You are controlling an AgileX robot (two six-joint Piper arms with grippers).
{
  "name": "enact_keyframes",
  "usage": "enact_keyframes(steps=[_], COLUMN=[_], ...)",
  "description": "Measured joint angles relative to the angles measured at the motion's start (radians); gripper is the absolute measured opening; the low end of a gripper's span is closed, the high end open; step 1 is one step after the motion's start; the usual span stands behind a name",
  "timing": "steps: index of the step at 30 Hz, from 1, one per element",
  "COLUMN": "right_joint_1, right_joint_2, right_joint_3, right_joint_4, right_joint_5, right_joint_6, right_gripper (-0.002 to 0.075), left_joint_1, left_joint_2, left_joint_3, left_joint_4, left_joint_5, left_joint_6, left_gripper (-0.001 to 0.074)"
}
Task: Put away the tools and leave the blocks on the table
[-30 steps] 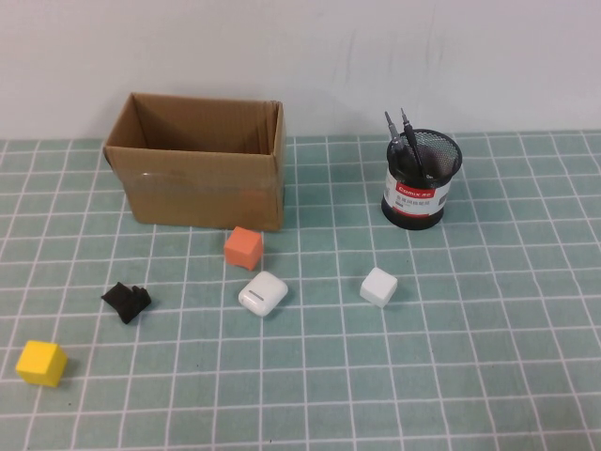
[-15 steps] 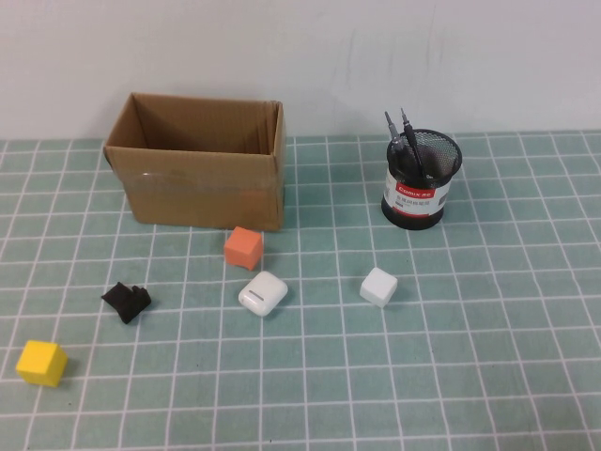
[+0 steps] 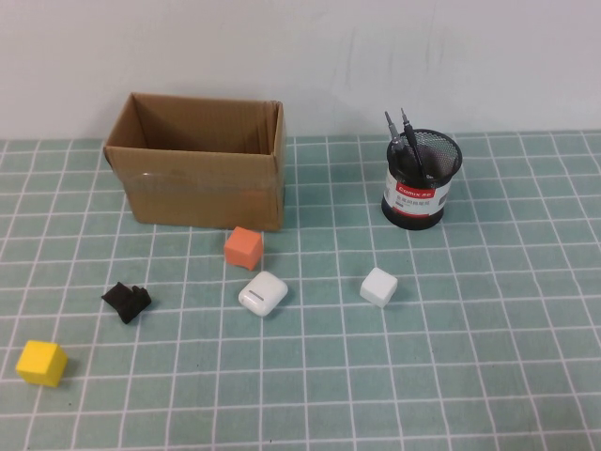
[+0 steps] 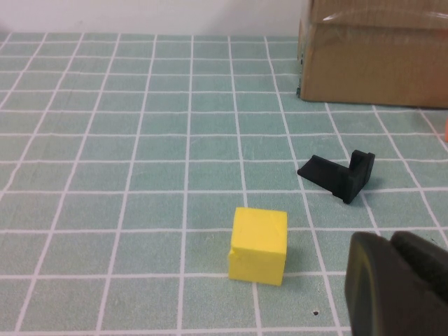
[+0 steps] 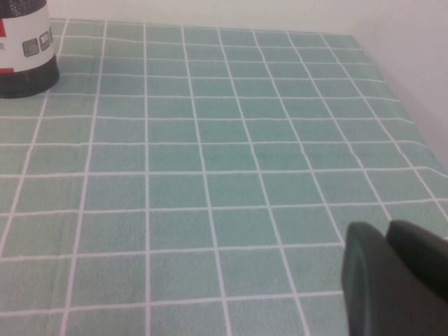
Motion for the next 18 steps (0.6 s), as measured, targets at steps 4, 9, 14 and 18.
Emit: enact_keyframes(steps=[4, 9, 14, 18], right_joint_1=[0.000, 0.000, 0.000, 0.000], right_joint_2=[0.000, 0.000, 0.000, 0.000], right_joint_3=[0.000, 0.000, 0.000, 0.000], right_joint_4=[0.000, -0.002, -0.002, -0.002], right_joint_5=[0.000, 0.000, 0.000, 0.000], right_joint_6=[0.000, 0.000, 0.000, 0.000], right_gripper=[-0.0007, -0.0008, -0.0007, -0.0007], left_joint_1=[0.000, 0.000, 0.000, 0.000], left_joint_2=[0.000, 0.000, 0.000, 0.000], left_joint_3=[0.000, 0.000, 0.000, 0.000], left_joint_4=[0.000, 0.000, 0.000, 0.000], left_joint_5=[0.000, 0.000, 0.000, 0.000], left_joint_6=[0.000, 0.000, 0.000, 0.000], left_gripper=[-0.0003, -0.0003, -0.0003, -0.0003])
